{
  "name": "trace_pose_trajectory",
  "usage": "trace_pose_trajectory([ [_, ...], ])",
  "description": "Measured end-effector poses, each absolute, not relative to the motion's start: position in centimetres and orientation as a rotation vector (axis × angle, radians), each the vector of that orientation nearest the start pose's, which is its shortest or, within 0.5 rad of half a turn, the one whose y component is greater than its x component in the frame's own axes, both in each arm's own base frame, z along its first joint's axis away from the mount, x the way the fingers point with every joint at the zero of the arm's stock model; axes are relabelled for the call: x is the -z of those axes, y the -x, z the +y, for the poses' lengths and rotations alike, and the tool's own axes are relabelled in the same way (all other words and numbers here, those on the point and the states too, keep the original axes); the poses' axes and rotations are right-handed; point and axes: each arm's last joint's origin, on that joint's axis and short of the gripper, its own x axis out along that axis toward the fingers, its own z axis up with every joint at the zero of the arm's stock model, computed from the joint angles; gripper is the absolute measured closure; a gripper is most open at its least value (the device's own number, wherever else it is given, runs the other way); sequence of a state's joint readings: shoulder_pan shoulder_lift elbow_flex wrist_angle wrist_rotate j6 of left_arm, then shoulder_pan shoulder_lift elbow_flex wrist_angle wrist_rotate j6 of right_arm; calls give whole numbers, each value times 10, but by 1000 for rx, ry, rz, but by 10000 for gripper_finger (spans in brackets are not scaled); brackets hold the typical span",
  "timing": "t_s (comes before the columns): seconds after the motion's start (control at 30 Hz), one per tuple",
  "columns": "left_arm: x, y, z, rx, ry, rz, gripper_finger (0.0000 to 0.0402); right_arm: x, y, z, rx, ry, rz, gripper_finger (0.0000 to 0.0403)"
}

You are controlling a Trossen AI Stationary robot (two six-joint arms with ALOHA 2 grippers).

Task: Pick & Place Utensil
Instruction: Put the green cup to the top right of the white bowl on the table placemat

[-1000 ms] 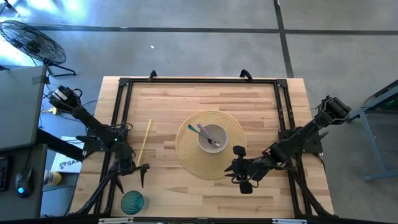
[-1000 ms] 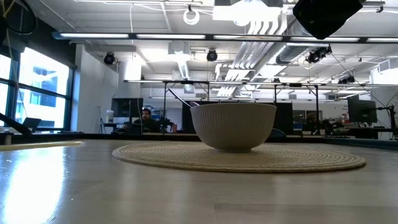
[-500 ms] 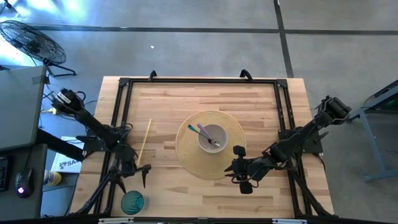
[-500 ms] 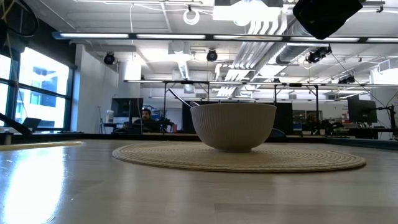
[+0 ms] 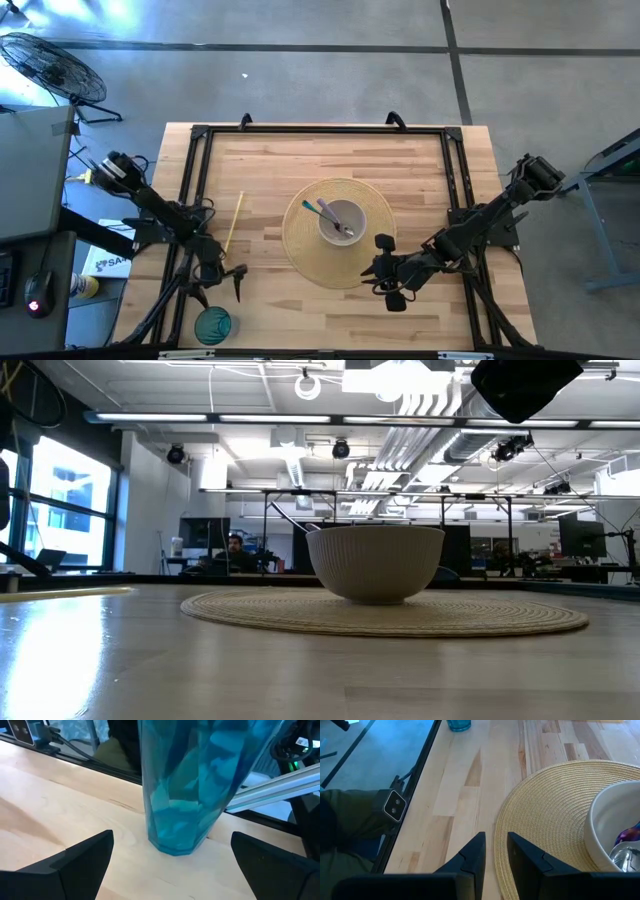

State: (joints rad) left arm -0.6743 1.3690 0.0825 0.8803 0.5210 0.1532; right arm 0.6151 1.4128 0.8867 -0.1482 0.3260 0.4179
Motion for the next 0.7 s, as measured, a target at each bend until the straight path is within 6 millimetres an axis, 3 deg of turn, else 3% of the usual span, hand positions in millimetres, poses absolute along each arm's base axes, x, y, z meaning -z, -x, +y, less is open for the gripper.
trace_pose_trajectory([
  [0.53, -95, -135, -128, 1253, -168, 316, 2, -234, -246, 163, -146, -96, 645, 329],
  [0.7, -91, -136, -139, 1288, -179, 301, 2, -234, -246, 163, -146, -96, 645, 329],
])
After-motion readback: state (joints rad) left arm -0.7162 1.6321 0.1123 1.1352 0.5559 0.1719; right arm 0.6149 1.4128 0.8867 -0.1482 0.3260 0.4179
